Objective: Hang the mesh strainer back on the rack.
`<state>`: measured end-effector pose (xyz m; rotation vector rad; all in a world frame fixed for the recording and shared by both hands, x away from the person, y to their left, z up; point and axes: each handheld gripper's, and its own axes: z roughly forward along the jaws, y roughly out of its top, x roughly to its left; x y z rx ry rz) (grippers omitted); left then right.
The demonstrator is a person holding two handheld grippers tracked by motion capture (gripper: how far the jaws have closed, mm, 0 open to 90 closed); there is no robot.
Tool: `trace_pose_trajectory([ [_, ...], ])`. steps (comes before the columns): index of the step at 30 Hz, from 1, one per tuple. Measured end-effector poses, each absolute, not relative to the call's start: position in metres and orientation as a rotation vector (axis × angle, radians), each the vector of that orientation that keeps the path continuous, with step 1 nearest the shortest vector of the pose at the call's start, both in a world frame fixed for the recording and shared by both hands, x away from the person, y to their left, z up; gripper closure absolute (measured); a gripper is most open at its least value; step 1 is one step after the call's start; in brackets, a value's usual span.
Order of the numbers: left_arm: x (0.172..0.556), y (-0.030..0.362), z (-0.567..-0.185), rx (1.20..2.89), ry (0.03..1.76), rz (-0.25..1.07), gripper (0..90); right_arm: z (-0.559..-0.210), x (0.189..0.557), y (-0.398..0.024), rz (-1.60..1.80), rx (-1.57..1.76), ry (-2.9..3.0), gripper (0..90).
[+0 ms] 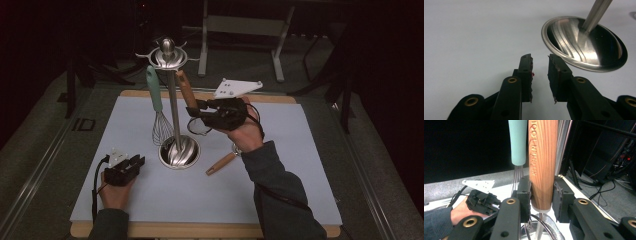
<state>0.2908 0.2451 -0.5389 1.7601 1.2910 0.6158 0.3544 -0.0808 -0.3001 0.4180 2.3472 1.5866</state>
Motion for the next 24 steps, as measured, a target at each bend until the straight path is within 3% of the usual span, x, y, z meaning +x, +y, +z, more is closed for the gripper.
trace_pose_trajectory([
  [11,0.2910,0.2453,-0.5389,1.764,1.291,0.613,72.8,-0.2996,0.3629,-0.0713,1.585,0.453,2.381,69.6],
  [16,0.2910,0.2453,-0.5390,1.763,1.291,0.614,72.8,-0.3003,0.3646,-0.0707,1.567,0.462,2.375,61.9],
  [24,0.2911,0.2452,-0.5390,1.763,1.292,0.615,72.7,-0.2995,0.3607,-0.0756,1.543,0.447,2.370,60.9],
])
